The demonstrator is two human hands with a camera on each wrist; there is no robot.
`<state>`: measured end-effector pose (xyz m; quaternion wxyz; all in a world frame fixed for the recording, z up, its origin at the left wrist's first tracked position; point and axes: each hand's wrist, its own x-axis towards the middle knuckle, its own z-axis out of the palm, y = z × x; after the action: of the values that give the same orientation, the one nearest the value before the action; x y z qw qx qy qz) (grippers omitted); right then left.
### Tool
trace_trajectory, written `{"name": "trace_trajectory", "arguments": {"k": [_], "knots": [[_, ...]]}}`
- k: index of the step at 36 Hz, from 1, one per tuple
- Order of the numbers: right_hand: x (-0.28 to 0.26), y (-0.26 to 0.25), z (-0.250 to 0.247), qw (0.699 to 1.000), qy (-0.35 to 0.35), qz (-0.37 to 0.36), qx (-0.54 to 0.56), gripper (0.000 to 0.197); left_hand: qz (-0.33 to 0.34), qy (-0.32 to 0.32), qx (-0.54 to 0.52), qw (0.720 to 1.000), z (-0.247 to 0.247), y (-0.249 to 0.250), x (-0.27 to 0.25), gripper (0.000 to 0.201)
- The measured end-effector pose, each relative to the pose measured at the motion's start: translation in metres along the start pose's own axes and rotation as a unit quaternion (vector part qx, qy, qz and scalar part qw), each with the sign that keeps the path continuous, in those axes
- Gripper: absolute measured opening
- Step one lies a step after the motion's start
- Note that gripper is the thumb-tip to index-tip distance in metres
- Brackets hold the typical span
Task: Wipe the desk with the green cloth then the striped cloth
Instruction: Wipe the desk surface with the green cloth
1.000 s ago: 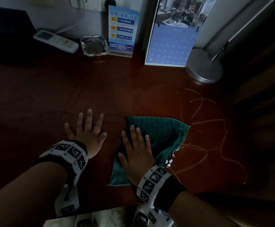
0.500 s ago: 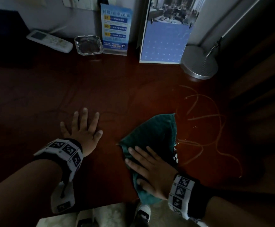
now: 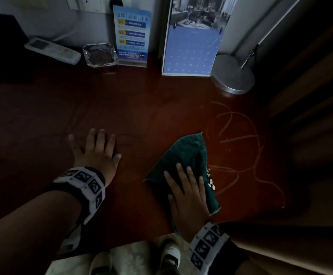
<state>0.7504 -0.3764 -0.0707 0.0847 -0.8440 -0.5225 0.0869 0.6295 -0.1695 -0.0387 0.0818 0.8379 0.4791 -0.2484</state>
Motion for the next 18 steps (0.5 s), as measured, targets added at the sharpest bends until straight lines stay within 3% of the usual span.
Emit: {"name": "trace_trajectory", "arguments": {"k": [4, 11, 18], "knots": [[-0.002, 0.007, 0.007, 0.999, -0.030, 0.016, -0.012, 0.051, 0.013, 0.019, -0.002, 1.000, -0.012, 0.014, 0.001, 0.057], [-0.004, 0.028, 0.001, 0.996, -0.075, -0.017, -0.037, 0.050, 0.071, 0.017, -0.024, 0.997, -0.019, 0.053, 0.010, 0.058], [-0.001, 0.060, -0.008, 0.989, -0.102, -0.100, -0.036, 0.047, 0.065, -0.067, -0.073, 0.993, -0.013, 0.080, 0.022, 0.058]]}}
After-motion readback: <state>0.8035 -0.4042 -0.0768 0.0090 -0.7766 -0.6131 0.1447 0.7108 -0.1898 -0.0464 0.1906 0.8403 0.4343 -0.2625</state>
